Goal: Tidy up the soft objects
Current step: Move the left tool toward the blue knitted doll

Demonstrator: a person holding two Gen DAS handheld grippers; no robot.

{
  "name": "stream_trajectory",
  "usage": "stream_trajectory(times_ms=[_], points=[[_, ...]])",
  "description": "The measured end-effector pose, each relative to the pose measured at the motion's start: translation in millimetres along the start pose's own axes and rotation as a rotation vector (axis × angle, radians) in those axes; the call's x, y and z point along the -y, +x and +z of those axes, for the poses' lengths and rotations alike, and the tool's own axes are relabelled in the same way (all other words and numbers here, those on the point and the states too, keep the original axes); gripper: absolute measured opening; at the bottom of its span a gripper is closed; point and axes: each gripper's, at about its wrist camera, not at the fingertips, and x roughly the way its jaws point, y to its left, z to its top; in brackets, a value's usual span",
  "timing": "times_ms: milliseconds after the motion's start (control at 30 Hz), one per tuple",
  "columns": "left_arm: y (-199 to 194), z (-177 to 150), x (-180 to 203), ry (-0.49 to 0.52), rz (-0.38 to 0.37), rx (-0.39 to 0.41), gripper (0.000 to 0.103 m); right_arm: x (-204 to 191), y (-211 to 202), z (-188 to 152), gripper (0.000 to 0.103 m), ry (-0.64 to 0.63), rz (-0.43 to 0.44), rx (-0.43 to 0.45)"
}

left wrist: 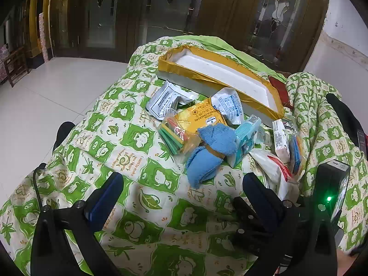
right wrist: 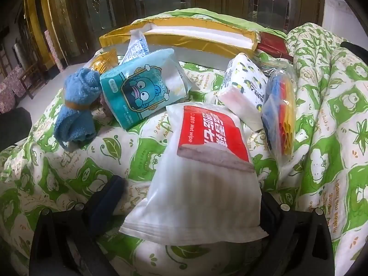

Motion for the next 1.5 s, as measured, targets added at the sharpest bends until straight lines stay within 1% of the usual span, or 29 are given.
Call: stream_trajectory(times_ms=[167, 267, 300, 400, 500, 600, 633, 667, 700, 800, 833, 933, 1133, 1267, 1500], points=[[-0.5, 1.5, 0.5, -0.001, 0.004, -0.002, 0.103, -1.5, 1.0, 3.9, 0.103, -0.010, -0.009, -0.022], [-3.6, 2.2, -2.8, -0.017, 0.003, 0.015, 0.103, 4.8, -13.0, 6.3, 0.102, 0.005, 0.049, -0.058], [-4.6, 2.6, -4.5, -0.025, 0.003, 0.021, 0.103, 6.2, -21.6, 5.2, 0.102, 0.009, 0.066, -0.047], [-6.6, 4.3, -10.2, -0.050, 0.005, 0.034, 0.103, 6.4, -50.0, 3.1, 0.102, -0.003, 0.095, 0.029], [-4.8, 4.6, -12.6, -0.058, 0.017, 0.031, 0.103, 6.3, -71.5, 8.8, 0.102, -0.027, 0.082, 0.115], [-4.9, 3.4, -12.2, -0.056, 0.019, 0.031, 0.103, 16.5, -91.3, 21.0, 0.102, -0.017, 0.072, 0.192], [-4.7, 3.4, -12.1, -0.057, 0.021, 0.031, 0.103, 19.7, -95.5, 22.7, 0.102, -0.016, 0.062, 0.206], [-4.6, 3.3, -12.4, -0.057, 0.021, 0.029, 0.103, 15.9, -95.3, 24.6, 0.102, -0.036, 0.035, 0.207], [-4.3, 3.0, -12.4, -0.058, 0.022, 0.028, 0.103, 17.4, -99.4, 25.9, 0.102, -0.040, 0.022, 0.230], [-3.9, 2.7, -12.3, -0.059, 0.028, 0.026, 0.103, 27.8, -109.3, 33.5, 0.102, -0.040, -0.002, 0.261], [-4.1, 2.5, -12.1, -0.059, 0.029, 0.027, 0.103, 31.1, -110.2, 35.5, 0.102, -0.032, 0.000, 0.250], [-4.1, 2.5, -12.1, -0.058, 0.029, 0.025, 0.103, 41.5, -112.4, 39.3, 0.102, -0.020, -0.003, 0.257], [-3.6, 2.2, -10.4, -0.048, 0.036, 0.022, 0.103, 44.7, -108.0, 36.2, 0.102, -0.001, -0.001, 0.226], [-3.9, 1.9, -10.2, -0.048, 0.036, 0.022, 0.103, 44.3, -107.9, 34.5, 0.102, 0.015, 0.020, 0.228], [-3.9, 1.8, -9.9, -0.048, 0.037, 0.021, 0.103, 49.1, -105.3, 33.5, 0.102, 0.063, 0.083, 0.220]])
